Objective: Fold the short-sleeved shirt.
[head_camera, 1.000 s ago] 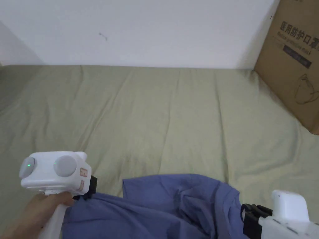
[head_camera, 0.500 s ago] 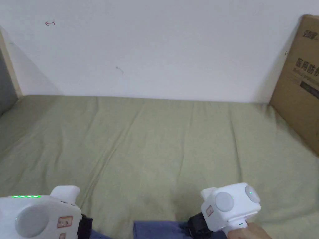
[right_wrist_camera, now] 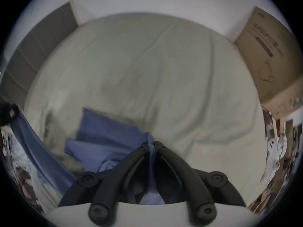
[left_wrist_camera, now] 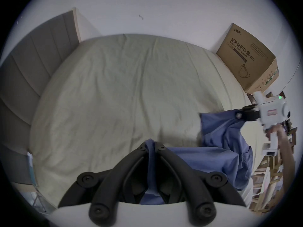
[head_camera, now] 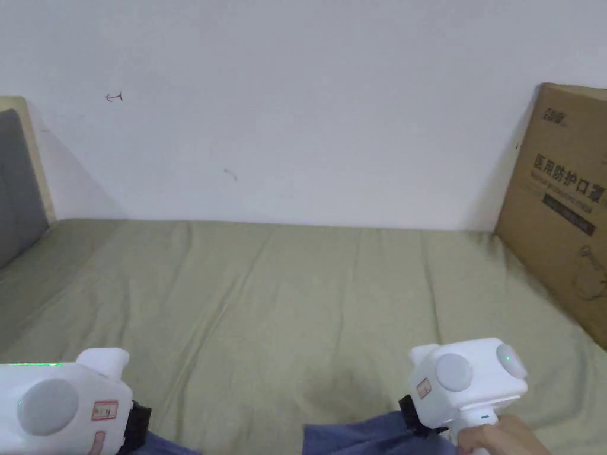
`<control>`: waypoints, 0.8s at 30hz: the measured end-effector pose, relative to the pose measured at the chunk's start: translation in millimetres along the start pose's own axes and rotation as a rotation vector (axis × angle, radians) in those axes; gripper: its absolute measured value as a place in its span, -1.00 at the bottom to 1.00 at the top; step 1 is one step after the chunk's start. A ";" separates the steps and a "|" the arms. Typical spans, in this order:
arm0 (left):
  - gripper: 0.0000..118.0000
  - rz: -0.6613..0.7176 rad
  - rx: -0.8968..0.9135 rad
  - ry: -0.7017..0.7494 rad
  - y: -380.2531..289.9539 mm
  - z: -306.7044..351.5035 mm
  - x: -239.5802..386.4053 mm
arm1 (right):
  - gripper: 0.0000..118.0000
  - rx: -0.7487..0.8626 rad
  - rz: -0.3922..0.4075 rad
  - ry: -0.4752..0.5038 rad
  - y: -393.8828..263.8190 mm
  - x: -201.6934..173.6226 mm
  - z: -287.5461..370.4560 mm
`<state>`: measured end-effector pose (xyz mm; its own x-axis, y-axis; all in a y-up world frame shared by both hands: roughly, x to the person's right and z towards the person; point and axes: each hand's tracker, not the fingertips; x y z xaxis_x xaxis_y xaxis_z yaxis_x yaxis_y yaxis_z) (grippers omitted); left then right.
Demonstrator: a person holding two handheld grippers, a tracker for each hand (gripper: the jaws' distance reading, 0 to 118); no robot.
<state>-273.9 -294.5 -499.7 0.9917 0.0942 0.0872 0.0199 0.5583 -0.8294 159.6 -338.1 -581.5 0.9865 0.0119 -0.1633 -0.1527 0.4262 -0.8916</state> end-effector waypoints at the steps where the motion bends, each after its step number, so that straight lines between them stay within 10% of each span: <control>1: -0.91 -0.010 0.023 0.023 3.1 6.7 -1.1 | -0.91 0.023 -0.021 -0.017 2.7 9.1 16.2; 11: -0.91 -0.072 0.253 0.145 69.8 110.1 7.1 | -0.91 0.377 -0.372 0.010 3.9 119.7 222.4; 24: -0.92 -0.042 0.467 0.196 207.5 162.7 23.8 | -0.91 0.567 -0.515 0.101 80.5 170.6 304.9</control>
<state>-266.8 -42.3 -580.0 0.9973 -0.0683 -0.0270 0.0464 0.8714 -0.4884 333.6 -26.0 -552.3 0.9105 -0.3845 0.1520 0.4048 0.7541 -0.5172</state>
